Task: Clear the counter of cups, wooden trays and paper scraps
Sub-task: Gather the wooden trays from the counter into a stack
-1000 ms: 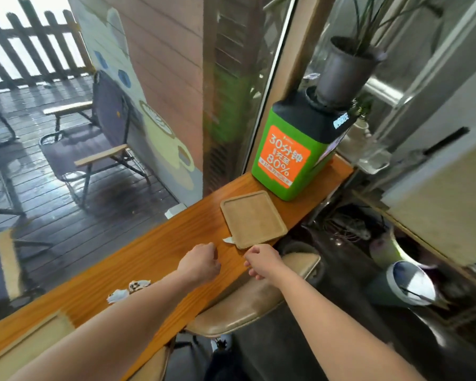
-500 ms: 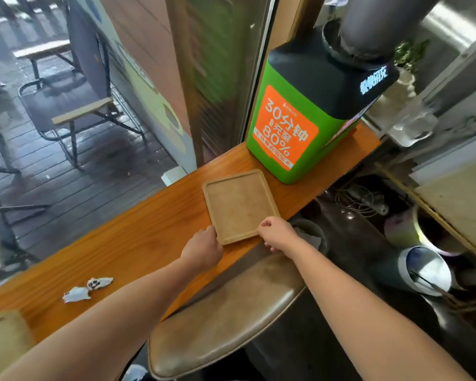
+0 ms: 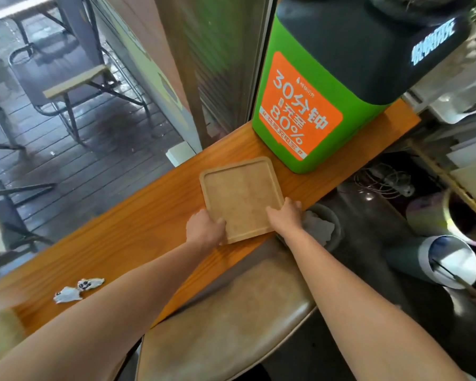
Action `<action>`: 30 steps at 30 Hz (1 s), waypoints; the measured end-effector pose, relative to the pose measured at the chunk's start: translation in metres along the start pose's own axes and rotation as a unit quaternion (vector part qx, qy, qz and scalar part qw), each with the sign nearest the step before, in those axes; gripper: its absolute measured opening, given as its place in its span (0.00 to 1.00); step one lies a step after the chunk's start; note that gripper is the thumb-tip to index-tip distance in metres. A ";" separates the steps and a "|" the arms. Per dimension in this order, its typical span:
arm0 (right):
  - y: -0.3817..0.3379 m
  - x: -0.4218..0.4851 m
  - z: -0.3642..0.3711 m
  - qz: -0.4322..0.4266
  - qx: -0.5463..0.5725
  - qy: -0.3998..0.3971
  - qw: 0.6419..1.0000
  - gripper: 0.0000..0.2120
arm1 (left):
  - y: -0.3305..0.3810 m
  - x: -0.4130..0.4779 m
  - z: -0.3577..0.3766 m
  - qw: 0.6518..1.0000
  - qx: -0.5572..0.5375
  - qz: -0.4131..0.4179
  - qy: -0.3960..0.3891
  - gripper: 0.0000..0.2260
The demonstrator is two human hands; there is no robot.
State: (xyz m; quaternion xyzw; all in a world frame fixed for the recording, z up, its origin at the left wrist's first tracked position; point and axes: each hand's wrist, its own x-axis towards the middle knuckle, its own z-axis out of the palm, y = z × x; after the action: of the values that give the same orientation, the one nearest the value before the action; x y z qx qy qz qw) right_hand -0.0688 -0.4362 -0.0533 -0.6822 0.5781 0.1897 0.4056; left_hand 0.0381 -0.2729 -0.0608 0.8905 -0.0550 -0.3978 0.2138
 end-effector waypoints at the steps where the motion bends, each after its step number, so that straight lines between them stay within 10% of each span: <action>1: 0.001 0.002 0.001 0.007 0.013 0.006 1.000 0.34 | 0.000 0.001 0.002 1.000 -0.012 -0.011 0.003 0.17; 12: -0.014 -0.002 0.016 0.074 0.263 -0.032 0.961 0.33 | 0.004 0.013 -0.022 0.981 -0.171 -0.092 -0.005 0.30; 30: -0.105 -0.173 0.020 -0.110 0.187 0.088 0.972 0.24 | -0.048 -0.092 -0.181 0.948 -0.289 0.112 0.071 0.25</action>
State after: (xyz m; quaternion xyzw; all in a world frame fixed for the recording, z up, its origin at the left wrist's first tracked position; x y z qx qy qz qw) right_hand -0.0101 -0.3112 0.0958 -0.6679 0.5581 -0.0281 0.4916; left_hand 0.1042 -0.1435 0.0891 0.8046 -0.0218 -0.3056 0.5086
